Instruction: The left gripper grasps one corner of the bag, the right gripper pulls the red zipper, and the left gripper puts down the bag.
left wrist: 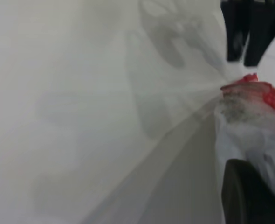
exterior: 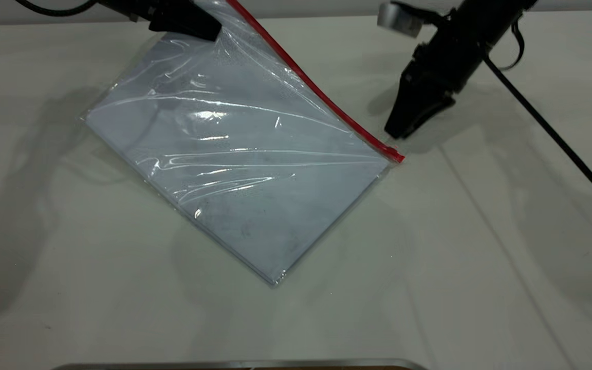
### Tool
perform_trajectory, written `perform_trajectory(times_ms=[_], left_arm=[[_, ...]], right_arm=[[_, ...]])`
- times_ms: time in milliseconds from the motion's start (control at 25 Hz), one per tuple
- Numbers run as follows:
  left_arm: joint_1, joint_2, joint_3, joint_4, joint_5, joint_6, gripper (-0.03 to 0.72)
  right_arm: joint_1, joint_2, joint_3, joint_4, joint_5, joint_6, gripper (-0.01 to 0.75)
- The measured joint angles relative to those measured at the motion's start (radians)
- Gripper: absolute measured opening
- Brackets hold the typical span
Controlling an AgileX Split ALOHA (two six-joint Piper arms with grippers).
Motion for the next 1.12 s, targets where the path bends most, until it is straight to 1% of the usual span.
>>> perform_trajectory(times_ms=[80, 160, 240, 320, 400, 480, 640, 720, 760, 1000, 1120], left_arm=[[0.000, -0.003, 0.000, 0.018, 0.000, -0.027, 0.054], [0.000, -0.005, 0.000, 0.030, 0.012, -0.072, 0.058], [-0.002, -0.005, 0.000, 0.046, 0.024, -0.149, 0.069], [-0.010, -0.003, 0.000, 0.073, 0.027, -0.275, 0.100], [-0.022, 0.004, 0.000, 0.113, 0.029, -0.421, 0.153], [-0.039, 0.017, -0.003, 0.165, 0.027, -0.562, 0.238], [-0.053, 0.033, -0.003, 0.272, 0.028, -0.713, 0.414], [-0.047, 0.024, -0.005, 0.293, 0.052, -0.786, 0.471], [-0.041, 0.016, -0.010, 0.309, 0.061, -0.830, 0.488], [0.004, -0.101, -0.105, 0.435, 0.072, -1.036, 0.508], [0.006, -0.191, -0.140, 0.506, 0.072, -1.096, 0.509]], right_arm=[[0.000, 0.000, -0.048, -0.046, 0.005, 0.031, 0.374], [0.000, 0.000, -0.096, -0.075, 0.007, 0.085, 0.418], [-0.001, -0.001, -0.140, -0.074, 0.008, 0.139, 0.433], [-0.002, -0.009, -0.163, -0.050, 0.011, 0.181, 0.437], [-0.002, -0.028, -0.168, -0.009, 0.013, 0.197, 0.437], [-0.002, -0.058, -0.169, 0.025, 0.018, 0.204, 0.429], [-0.002, -0.131, -0.172, 0.066, 0.022, 0.223, 0.407], [-0.002, -0.169, -0.172, 0.069, 0.025, 0.253, 0.401], [-0.002, -0.184, -0.172, 0.070, 0.026, 0.272, 0.400], [0.025, -0.292, -0.172, 0.065, 0.031, 0.365, 0.398], [0.058, -0.362, -0.172, 0.031, 0.036, 0.398, 0.398]])
